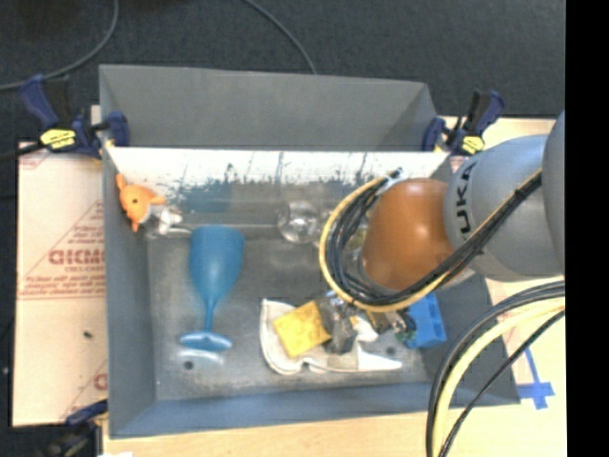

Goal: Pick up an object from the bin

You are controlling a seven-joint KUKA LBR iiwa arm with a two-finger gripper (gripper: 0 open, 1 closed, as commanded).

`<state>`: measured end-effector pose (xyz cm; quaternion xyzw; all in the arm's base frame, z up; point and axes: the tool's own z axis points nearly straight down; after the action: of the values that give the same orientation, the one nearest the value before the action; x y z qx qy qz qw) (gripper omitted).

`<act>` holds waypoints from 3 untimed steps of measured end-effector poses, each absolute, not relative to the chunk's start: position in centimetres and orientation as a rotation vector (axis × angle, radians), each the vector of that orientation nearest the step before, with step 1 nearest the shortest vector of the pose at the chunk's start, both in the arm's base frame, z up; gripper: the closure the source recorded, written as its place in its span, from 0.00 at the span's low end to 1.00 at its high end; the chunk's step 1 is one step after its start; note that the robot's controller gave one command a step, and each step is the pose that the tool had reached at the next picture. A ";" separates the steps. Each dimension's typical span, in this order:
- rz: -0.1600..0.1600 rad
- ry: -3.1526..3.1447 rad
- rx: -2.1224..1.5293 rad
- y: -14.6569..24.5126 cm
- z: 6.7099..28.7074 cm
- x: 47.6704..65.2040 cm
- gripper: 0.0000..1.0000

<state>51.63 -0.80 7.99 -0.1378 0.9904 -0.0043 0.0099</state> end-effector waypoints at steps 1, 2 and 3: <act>-0.027 2.982 -0.935 3.0 7.5 56.5 1.00; -0.018 3.049 -0.648 4.7 7.7 58.3 1.00; -0.017 3.050 -0.647 4.7 7.7 58.3 1.00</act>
Offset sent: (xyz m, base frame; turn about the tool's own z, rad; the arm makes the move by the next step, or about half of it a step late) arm 0.0644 0.0563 -0.0067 -0.1441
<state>58.33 4.68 7.67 -0.2075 0.9782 -0.0054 0.0120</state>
